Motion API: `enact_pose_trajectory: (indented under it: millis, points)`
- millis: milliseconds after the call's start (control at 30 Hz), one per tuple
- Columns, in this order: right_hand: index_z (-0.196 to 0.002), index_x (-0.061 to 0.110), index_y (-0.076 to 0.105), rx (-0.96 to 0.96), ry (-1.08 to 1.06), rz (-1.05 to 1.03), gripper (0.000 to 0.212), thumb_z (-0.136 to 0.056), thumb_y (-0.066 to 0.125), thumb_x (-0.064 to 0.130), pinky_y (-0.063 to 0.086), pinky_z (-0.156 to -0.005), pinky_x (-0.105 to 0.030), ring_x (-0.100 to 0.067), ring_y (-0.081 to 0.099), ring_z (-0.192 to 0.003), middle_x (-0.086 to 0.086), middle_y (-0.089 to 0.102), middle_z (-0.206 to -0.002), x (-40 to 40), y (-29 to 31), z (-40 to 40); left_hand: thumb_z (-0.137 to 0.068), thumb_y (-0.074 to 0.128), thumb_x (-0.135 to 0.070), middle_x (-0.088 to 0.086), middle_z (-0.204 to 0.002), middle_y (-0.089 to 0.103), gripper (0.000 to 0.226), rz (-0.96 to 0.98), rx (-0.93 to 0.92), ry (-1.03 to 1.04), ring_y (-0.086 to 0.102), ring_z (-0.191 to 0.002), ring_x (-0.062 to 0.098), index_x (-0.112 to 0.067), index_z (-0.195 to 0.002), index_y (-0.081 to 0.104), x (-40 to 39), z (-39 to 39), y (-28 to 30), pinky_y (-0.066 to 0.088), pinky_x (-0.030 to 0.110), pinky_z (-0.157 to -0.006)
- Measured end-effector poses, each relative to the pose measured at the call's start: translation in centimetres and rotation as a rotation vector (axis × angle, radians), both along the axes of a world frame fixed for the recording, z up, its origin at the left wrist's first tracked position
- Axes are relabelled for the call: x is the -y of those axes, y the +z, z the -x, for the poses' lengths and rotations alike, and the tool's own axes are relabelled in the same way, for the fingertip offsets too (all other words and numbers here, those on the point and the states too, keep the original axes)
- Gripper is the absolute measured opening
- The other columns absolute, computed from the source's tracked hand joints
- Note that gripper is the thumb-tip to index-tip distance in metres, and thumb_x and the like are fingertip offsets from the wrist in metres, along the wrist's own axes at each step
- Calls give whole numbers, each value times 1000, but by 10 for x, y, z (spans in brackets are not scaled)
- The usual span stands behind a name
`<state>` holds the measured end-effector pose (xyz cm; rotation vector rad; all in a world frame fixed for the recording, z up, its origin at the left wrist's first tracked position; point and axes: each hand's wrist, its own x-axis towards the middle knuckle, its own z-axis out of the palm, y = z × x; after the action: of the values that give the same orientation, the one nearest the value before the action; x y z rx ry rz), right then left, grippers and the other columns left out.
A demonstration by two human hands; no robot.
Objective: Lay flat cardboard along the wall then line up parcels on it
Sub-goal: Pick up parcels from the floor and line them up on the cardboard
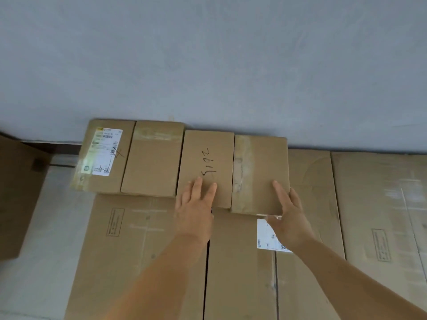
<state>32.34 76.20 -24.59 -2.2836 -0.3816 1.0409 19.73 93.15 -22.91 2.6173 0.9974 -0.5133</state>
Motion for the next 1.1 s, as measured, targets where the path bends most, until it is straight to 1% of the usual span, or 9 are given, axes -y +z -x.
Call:
enact_pose_trajectory:
  millis: [133,400,533,600,667,733,833,967,1100]
  points:
    - [-147,44,22,61,42,82,78,-89,57,6,38,-77,-21,-11,55,-81,12,11,-156,-5,3,-8,-95,50,-4,-3,-160,-7,77,-10,-7,-33,-7,-147,21,-37,-151,8,-16,-12,-10,10,37,-118]
    - [-138,35,40,175,26,91,65,-85,60,2,40,-64,-21,-9,55,-73,10,37,-132,-19,4,-22,-93,51,2,-4,-161,-6,82,32,-6,-45,-5,-148,21,-36,-151,8,-27,-29,-14,18,34,-118]
    - [-139,36,37,191,57,161,65,-86,58,5,45,-72,-30,-20,59,-84,6,36,-137,-23,7,-20,-95,53,-6,-3,-160,-8,76,115,-30,-17,-7,-147,21,-33,-152,10,-27,-32,-2,17,34,-117]
    - [-143,38,31,196,110,214,67,-88,59,11,48,-81,-34,-27,57,-105,2,22,-148,-27,13,-20,-96,55,-19,-1,-160,-11,74,156,-29,8,-9,-147,20,-33,-152,9,-22,-33,10,12,37,-118]
    - [-148,39,21,202,133,233,73,-91,60,18,43,-97,-37,-28,36,-134,-1,3,-158,-30,27,-17,-95,55,-29,-2,-160,-10,74,183,22,59,-6,-148,19,-33,-152,7,-12,-31,21,9,37,-118]
    - [-151,35,12,215,108,196,76,-93,59,21,34,-106,-37,-23,16,-145,0,-4,-160,-28,46,-12,-94,54,-34,-3,-161,-3,75,182,101,108,1,-148,18,-33,-152,7,1,-27,33,13,38,-118]
    - [-152,27,13,234,59,100,74,-93,57,25,30,-111,-35,-20,16,-144,1,6,-159,-17,84,-1,-94,53,-34,-2,-159,14,69,226,186,179,15,-145,17,-29,-151,14,24,-24,68,24,41,-115]
    - [-149,24,23,233,-66,58,68,-91,58,26,38,-102,-33,-17,30,-138,6,22,-154,5,146,11,-95,52,-30,-3,-150,30,63,315,245,266,35,-133,19,-28,-150,20,57,-26,140,33,36,-109]
    - [-148,22,26,262,-140,36,63,-93,57,26,36,-98,-28,-14,34,-134,9,25,-152,34,217,23,-94,53,-31,-3,-148,32,65,366,317,273,40,-130,20,-30,-150,19,88,-21,209,40,35,-103]
